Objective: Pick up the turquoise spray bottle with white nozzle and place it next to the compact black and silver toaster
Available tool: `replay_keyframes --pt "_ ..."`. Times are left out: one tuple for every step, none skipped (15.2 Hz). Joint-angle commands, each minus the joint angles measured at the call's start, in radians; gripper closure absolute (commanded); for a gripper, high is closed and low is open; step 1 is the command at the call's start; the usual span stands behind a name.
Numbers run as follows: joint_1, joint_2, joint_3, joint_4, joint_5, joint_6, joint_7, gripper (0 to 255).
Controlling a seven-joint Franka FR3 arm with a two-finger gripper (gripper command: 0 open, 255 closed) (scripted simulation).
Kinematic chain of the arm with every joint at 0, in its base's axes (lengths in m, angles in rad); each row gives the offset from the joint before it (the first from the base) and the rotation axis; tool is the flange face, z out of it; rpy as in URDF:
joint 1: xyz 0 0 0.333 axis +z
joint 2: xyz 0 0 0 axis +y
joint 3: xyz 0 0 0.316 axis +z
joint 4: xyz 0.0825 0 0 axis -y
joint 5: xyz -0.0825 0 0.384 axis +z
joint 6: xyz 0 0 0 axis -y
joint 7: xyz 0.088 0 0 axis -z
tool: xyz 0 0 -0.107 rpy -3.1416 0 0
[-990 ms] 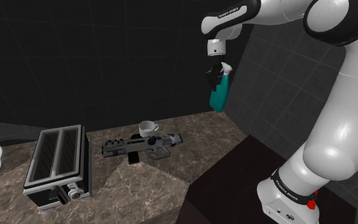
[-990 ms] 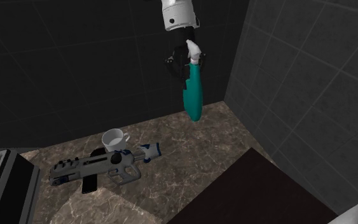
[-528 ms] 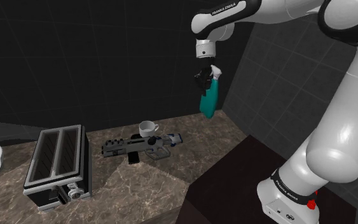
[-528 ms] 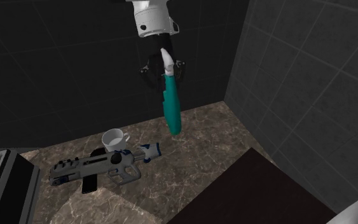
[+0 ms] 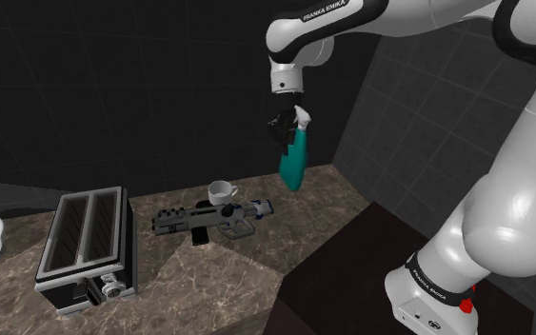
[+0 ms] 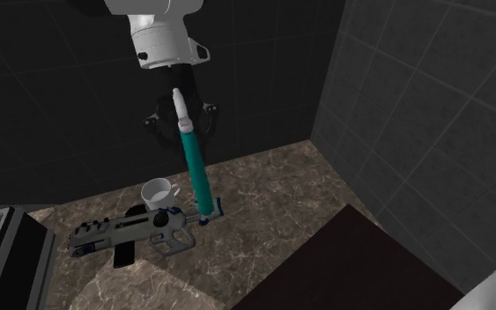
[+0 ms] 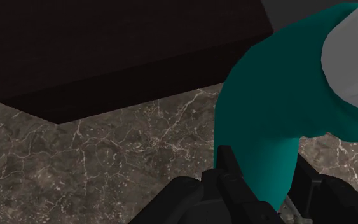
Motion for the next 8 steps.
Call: replay_keyframes --pt "0.028 0.000 0.024 0.005 0.021 0.005 0.048 255" --pt "0.041 0.003 0.035 0.007 0.030 0.009 0.068 255" --pt "0.053 0.006 0.045 0.011 0.039 0.013 0.088 255" --pt "0.066 0.010 0.056 0.016 0.048 0.017 0.109 255" --pt "0.079 0.015 0.066 0.022 0.056 0.020 0.129 255" --pt "0.091 0.021 0.077 0.029 0.065 0.024 0.149 255" --pt "0.104 0.028 0.087 0.038 0.073 0.028 0.170 255" --pt "0.116 0.035 0.097 0.047 0.080 0.031 0.190 255"
